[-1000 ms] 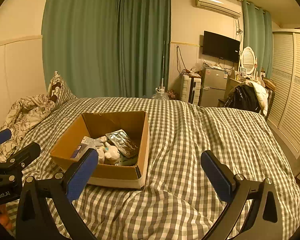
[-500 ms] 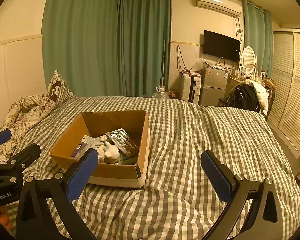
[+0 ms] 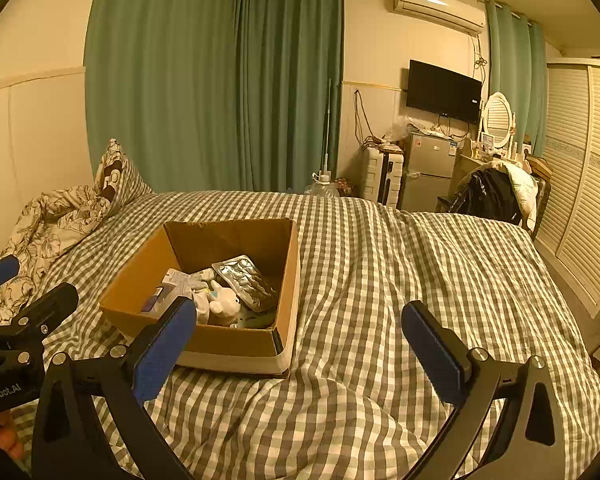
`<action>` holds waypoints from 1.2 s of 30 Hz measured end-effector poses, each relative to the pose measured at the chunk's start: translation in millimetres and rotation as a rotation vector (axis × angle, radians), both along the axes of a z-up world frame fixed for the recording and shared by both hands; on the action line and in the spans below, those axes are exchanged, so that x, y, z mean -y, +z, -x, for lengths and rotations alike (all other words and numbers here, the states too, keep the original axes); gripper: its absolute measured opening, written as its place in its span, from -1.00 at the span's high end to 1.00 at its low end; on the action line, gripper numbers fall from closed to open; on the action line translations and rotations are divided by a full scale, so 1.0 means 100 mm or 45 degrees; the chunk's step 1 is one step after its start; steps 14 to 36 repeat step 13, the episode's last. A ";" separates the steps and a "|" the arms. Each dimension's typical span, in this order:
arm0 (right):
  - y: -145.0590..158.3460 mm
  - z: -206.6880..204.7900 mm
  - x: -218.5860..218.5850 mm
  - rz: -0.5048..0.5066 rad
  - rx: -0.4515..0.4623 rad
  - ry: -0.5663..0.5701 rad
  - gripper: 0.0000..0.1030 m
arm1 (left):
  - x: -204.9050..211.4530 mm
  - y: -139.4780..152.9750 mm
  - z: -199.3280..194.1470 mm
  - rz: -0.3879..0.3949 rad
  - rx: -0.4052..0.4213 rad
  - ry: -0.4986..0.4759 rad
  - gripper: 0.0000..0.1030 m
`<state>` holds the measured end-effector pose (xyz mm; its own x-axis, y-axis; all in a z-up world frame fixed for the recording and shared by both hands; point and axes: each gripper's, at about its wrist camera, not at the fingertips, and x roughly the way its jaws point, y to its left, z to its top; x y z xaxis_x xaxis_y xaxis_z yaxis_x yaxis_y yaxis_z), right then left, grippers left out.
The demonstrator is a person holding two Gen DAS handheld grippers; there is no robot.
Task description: Organize objects
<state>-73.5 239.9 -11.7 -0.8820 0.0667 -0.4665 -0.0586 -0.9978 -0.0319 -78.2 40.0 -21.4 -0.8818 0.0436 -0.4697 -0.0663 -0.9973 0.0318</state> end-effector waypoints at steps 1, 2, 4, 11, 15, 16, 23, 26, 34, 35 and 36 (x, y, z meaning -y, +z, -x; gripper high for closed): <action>0.00 0.00 0.00 0.000 0.000 0.000 -0.99 | 0.00 0.00 0.00 0.002 0.000 0.000 -1.00; 0.00 0.00 0.00 -0.001 0.001 -0.001 -0.99 | 0.00 0.00 0.00 0.002 0.000 0.002 -1.00; 0.00 0.00 0.00 0.000 0.001 -0.001 -0.99 | 0.00 0.00 0.00 0.001 0.004 0.001 -1.00; -0.03 0.00 0.01 -0.001 0.007 0.002 -0.99 | 0.01 -0.01 0.00 -0.006 -0.002 0.005 -1.00; -0.03 0.00 0.01 -0.002 0.008 0.003 -0.99 | 0.01 -0.02 -0.01 -0.006 -0.009 0.007 -1.00; -0.03 0.00 0.01 -0.002 0.008 0.003 -0.99 | 0.01 -0.02 -0.01 -0.006 -0.009 0.007 -1.00; -0.03 0.00 0.01 -0.002 0.008 0.003 -0.99 | 0.01 -0.02 -0.01 -0.006 -0.009 0.007 -1.00; -0.03 0.00 0.01 -0.002 0.008 0.003 -0.99 | 0.01 -0.02 -0.01 -0.006 -0.009 0.007 -1.00; -0.03 0.00 0.01 -0.002 0.008 0.003 -0.99 | 0.01 -0.02 -0.01 -0.006 -0.009 0.007 -1.00; -0.03 0.00 0.01 -0.002 0.008 0.003 -0.99 | 0.01 -0.02 -0.01 -0.006 -0.009 0.007 -1.00; -0.03 0.00 0.01 -0.002 0.008 0.003 -0.99 | 0.01 -0.02 -0.01 -0.006 -0.009 0.007 -1.00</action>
